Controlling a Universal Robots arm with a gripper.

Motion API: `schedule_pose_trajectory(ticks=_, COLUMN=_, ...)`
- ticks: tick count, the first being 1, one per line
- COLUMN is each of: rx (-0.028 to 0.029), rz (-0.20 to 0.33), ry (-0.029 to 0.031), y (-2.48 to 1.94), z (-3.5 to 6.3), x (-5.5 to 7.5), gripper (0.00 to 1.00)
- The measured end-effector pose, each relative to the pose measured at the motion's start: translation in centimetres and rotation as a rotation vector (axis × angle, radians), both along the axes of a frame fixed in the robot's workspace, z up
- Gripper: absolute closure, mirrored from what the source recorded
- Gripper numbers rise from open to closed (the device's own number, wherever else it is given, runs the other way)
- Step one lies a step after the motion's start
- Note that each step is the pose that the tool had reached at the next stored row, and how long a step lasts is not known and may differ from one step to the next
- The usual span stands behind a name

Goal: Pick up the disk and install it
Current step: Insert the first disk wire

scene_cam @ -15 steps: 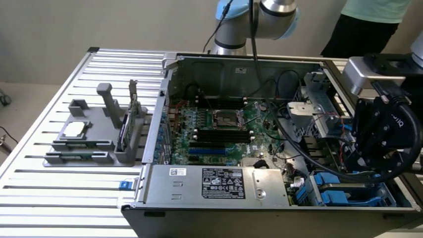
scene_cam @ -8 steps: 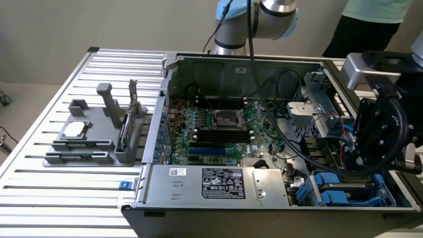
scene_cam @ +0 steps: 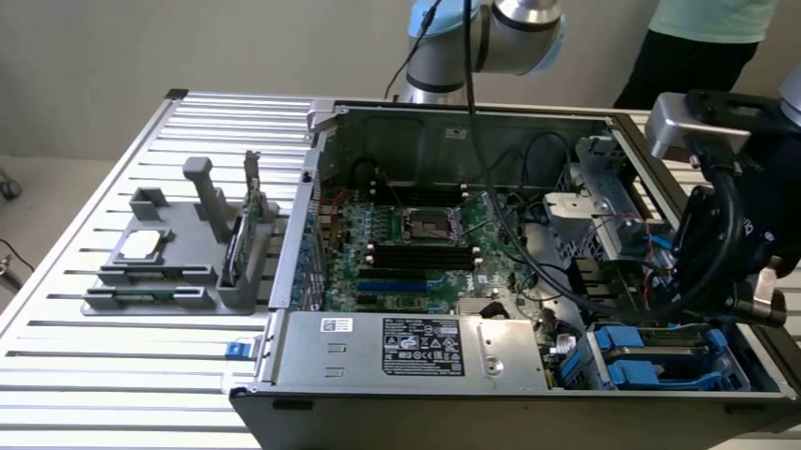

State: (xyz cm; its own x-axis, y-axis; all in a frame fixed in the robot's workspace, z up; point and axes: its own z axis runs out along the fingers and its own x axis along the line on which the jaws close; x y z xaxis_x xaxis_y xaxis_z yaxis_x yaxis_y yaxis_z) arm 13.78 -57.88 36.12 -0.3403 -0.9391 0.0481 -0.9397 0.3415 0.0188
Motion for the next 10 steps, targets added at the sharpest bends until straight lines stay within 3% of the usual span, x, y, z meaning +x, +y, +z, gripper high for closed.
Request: schedule_pose_trajectory(ticks=10, rx=0.0, rz=-0.153, ry=0.0, y=0.0, z=0.0, x=0.0, gripper=0.89)
